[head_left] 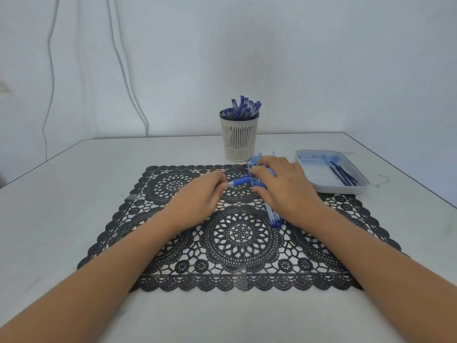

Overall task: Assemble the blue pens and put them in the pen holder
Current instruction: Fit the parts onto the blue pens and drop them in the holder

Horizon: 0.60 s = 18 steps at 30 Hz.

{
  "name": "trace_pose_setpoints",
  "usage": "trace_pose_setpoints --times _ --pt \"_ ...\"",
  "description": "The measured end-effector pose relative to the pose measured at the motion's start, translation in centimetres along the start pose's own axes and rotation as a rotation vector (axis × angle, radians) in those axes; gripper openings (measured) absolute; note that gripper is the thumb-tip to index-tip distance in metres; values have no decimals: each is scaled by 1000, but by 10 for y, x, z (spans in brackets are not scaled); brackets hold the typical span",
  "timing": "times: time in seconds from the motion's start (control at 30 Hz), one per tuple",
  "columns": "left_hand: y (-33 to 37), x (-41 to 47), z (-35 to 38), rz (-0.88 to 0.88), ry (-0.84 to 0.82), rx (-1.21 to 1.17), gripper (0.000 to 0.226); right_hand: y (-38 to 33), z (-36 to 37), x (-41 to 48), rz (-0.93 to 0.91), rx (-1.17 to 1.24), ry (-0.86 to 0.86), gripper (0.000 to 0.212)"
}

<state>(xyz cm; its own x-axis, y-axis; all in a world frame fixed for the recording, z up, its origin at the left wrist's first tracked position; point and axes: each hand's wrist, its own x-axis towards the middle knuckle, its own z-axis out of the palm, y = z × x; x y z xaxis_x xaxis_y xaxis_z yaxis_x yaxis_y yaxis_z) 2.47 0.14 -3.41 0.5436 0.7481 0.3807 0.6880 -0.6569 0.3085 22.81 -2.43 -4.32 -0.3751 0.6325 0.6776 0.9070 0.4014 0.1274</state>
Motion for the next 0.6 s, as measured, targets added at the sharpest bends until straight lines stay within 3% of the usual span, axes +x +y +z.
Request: trace_pose_setpoints --times 0.13,0.3,0.4,0.6 --pt "0 -5 4 95 54 51 22 -3 1 3 -126 85 -14 18" --pt "-5 -8 5 253 143 161 39 -10 -5 3 -160 117 -191 13" --pt "-7 -9 8 300 172 231 35 -8 -6 3 -133 152 -308 21" --pt "-7 -9 9 297 177 206 34 -6 -9 2 -117 262 -248 31"
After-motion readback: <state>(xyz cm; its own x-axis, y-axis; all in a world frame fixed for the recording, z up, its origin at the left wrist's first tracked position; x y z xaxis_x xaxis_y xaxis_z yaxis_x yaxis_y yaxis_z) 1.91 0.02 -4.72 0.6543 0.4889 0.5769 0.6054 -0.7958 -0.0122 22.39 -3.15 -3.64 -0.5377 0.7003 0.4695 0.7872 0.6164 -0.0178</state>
